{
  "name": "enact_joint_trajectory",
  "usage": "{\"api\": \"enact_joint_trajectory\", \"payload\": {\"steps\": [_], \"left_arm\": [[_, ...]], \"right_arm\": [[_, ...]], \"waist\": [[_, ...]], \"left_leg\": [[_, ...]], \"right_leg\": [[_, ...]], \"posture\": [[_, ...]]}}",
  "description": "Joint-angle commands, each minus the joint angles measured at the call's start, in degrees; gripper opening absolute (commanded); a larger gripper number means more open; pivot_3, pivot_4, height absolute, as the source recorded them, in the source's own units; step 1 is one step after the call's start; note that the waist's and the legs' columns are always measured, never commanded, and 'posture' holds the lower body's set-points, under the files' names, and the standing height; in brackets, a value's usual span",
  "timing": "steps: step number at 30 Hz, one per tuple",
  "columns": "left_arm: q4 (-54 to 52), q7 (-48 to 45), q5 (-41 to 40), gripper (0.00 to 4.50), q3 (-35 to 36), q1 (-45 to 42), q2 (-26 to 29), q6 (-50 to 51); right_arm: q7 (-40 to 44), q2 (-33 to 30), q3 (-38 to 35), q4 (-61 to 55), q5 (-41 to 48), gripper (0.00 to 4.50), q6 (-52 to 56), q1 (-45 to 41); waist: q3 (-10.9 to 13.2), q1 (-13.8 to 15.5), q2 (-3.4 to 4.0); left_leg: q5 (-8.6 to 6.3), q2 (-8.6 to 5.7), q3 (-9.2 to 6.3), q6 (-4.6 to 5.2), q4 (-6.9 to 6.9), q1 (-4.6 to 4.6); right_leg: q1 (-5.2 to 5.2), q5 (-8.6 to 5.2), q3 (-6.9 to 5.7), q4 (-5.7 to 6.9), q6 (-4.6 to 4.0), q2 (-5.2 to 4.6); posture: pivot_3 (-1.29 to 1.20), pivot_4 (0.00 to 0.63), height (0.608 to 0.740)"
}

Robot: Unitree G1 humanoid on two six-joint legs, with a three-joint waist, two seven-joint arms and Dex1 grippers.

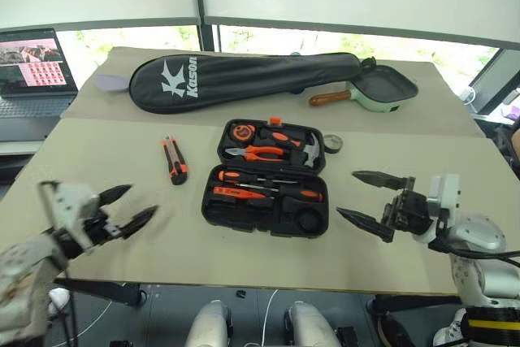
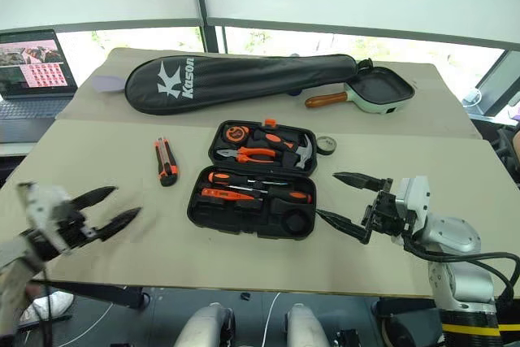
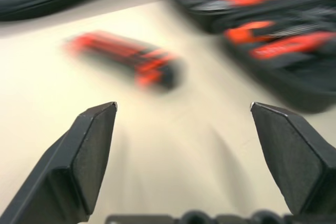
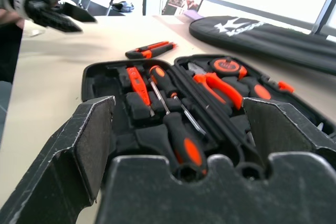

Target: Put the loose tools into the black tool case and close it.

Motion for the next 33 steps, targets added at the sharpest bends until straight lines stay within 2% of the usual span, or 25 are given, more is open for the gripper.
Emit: {"api": "enact_joint_trajectory", "payload": {"steps": [1,4,5,8,12,14,16,23,33], "left_arm": [[-6.27,5.75,-3.21,4.41,4.01,4.80,-3.67,3.46],[-10.34,10.96,-4.34,4.41,2.99,4.25,-4.50,7.78],[-12.15,15.77,-7.01,4.41,2.95,2.98,-4.07,15.18],[-17.11,21.71,-10.17,4.41,-0.91,-3.18,0.25,27.32],[-16.37,36.30,-15.12,4.41,-3.77,-20.16,-2.41,40.40],[-13.98,42.77,-10.98,4.41,-9.19,-27.24,-4.54,44.69],[-9.72,47.44,-6.88,4.41,-13.05,-32.44,-7.34,45.37],[0.87,47.98,1.12,4.41,-21.20,-38.52,-10.14,39.99],[16.90,45.96,7.66,4.41,-24.79,-47.01,-16.07,29.54]], "right_arm": [[-0.34,1.07,-0.19,0.37,-0.03,4.50,-1.96,-1.28],[-0.24,1.44,0.41,0.00,0.52,4.50,-1.29,-1.82],[-0.06,1.43,0.50,-0.12,0.72,4.50,-1.04,-2.01],[0.01,1.14,0.61,0.04,1.03,4.50,-0.25,-3.34],[0.65,0.87,1.10,0.65,1.19,4.50,0.12,-5.13],[0.37,1.27,1.48,0.80,1.27,4.50,0.23,-6.45],[0.31,1.64,2.13,0.60,1.26,4.50,0.39,-7.46],[-0.24,2.17,3.05,-0.75,1.46,4.50,1.28,-8.26],[-1.03,2.75,3.42,-1.36,1.09,4.50,1.29,-7.09]], "waist": [[0.00,-0.03,-0.01],[0.05,0.96,-0.11],[0.05,1.14,-0.12],[0.06,1.50,-0.12],[0.06,1.26,-0.16],[0.06,1.14,-0.17],[0.06,0.88,-0.18],[0.10,-0.02,-0.23],[0.10,0.76,-0.24]], "left_leg": [[0.00,0.00,0.00,0.00,-0.04,0.03],[0.01,-0.02,-0.01,-0.01,-0.04,0.01],[0.02,-0.02,-0.01,-0.02,-0.04,0.01],[0.03,-0.04,-0.02,-0.02,-0.03,0.04],[0.05,-0.08,-0.03,-0.03,-0.02,0.07],[0.05,-0.16,-0.08,-0.02,-0.02,0.05],[0.05,-0.22,-0.11,-0.02,-0.03,0.07],[0.02,-0.23,-0.10,-0.07,-0.20,-0.08],[0.03,-0.33,-0.07,-0.08,-0.18,-0.03]], "right_leg": [[0.01,0.00,0.00,-0.02,-0.01,0.00],[-0.01,-0.03,-0.08,-0.01,-0.05,0.01],[-0.02,-0.04,-0.10,-0.01,-0.06,0.03],[0.06,-0.04,-0.08,0.00,-0.06,0.01],[0.08,-0.02,-0.07,0.01,-0.04,0.06],[0.10,0.00,-0.08,0.02,-0.03,0.12],[0.13,0.02,-0.05,0.03,0.01,0.11],[-0.12,0.03,0.02,0.00,0.00,0.16],[0.01,0.03,0.01,-0.03,0.01,0.09]], "posture": [[0.00,0.150,0.740],[0.00,0.150,0.740],[0.00,0.150,0.740],[0.00,0.150,0.740],[0.00,0.150,0.740],[0.00,0.150,0.740],[0.00,0.150,0.740],[0.00,0.150,0.740],[0.00,0.150,0.740]]}}
